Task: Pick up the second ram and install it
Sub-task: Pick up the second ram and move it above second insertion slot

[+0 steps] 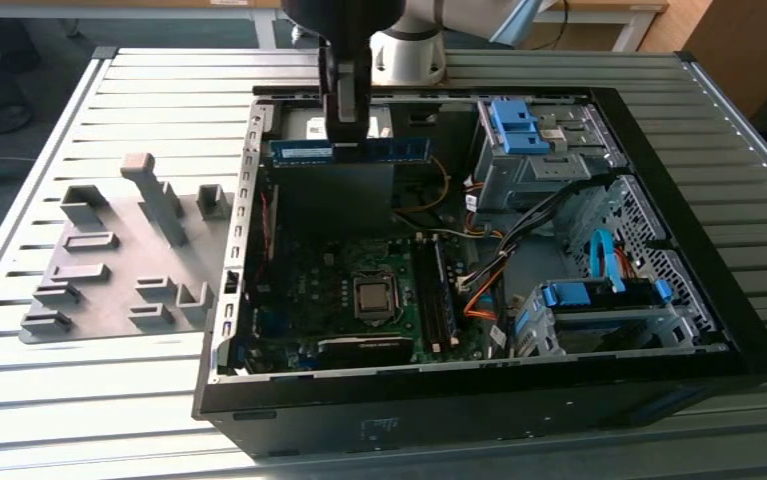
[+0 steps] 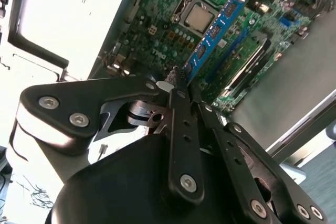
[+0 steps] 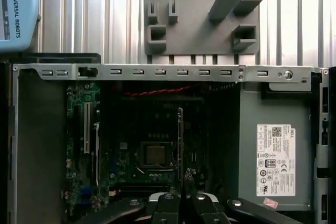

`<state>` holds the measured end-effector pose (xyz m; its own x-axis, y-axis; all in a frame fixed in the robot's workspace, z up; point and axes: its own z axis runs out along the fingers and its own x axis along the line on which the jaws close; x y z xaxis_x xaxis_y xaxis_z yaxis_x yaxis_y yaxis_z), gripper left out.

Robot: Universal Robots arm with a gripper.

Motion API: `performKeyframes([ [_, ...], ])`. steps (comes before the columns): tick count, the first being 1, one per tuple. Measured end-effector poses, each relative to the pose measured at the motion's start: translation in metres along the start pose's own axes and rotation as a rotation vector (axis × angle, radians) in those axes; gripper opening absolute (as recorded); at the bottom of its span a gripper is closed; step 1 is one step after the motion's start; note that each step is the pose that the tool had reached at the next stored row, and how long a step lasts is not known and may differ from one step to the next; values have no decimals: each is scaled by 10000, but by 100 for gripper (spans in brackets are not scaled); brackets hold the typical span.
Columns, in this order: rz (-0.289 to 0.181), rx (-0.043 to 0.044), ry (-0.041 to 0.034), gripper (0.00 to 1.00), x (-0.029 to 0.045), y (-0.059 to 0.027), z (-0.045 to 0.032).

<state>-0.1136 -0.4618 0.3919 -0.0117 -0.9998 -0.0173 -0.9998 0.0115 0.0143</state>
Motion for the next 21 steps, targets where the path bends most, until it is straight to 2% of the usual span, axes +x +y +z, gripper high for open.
performKeyframes([
  [8,-1,0,0,14,-2,-167,0],
  [16,0,-1,1,14,-3,-209,0],
  [21,0,0,-1,14,-3,-270,0],
])
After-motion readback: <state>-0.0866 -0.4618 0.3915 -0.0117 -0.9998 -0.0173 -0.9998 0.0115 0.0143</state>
